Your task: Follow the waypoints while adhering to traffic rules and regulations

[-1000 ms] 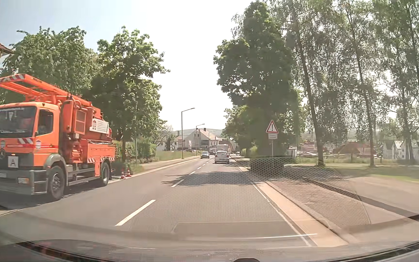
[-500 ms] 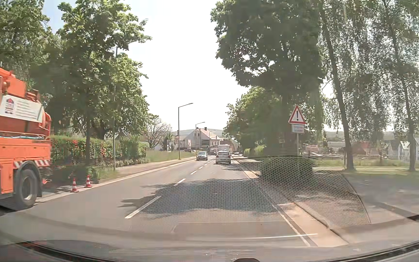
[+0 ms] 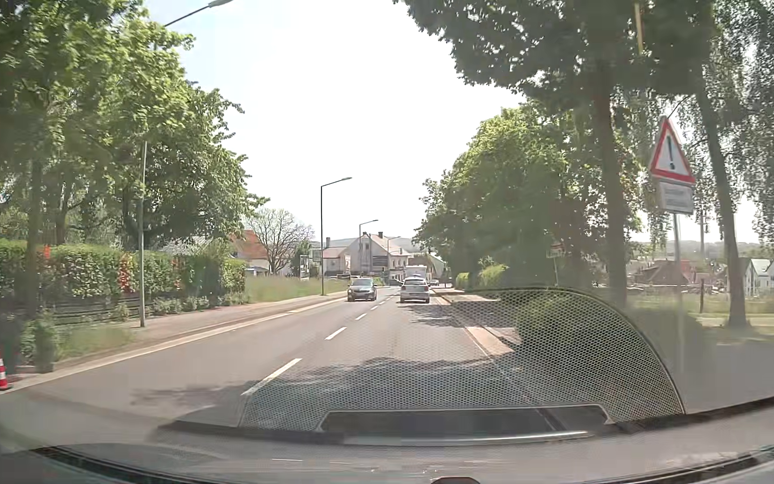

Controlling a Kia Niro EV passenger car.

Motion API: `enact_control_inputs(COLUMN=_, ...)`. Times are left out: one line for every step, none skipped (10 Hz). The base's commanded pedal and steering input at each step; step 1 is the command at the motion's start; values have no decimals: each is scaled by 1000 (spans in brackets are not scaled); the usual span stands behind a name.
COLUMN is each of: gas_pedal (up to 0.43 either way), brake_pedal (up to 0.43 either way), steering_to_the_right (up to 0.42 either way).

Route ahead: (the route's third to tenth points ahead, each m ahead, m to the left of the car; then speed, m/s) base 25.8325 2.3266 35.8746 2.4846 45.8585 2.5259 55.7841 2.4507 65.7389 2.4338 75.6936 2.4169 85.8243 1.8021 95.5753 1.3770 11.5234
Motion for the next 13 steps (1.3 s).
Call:
enact_control_inputs(gas_pedal=67, brake_pedal=0, steering_to_the_right=-3)
enact_control_inputs(gas_pedal=59, brake_pedal=0, steering_to_the_right=-3)
enact_control_inputs(gas_pedal=47, brake_pedal=0, steering_to_the_right=-3)
enact_control_inputs(gas_pedal=47, brake_pedal=0, steering_to_the_right=-2)
enact_control_inputs(gas_pedal=47, brake_pedal=0, steering_to_the_right=-2)
enact_control_inputs(gas_pedal=47, brake_pedal=0, steering_to_the_right=-2)
enact_control_inputs(gas_pedal=39, brake_pedal=0, steering_to_the_right=-2)
enact_control_inputs(gas_pedal=39, brake_pedal=0, steering_to_the_right=-2)
enact_control_inputs(gas_pedal=28, brake_pedal=0, steering_to_the_right=-2)
enact_control_inputs(gas_pedal=28, brake_pedal=0, steering_to_the_right=-2)
enact_control_inputs(gas_pedal=28, brake_pedal=0, steering_to_the_right=-2)
enact_control_inputs(gas_pedal=28, brake_pedal=0, steering_to_the_right=-1)
enact_control_inputs(gas_pedal=28, brake_pedal=0, steering_to_the_right=-2)
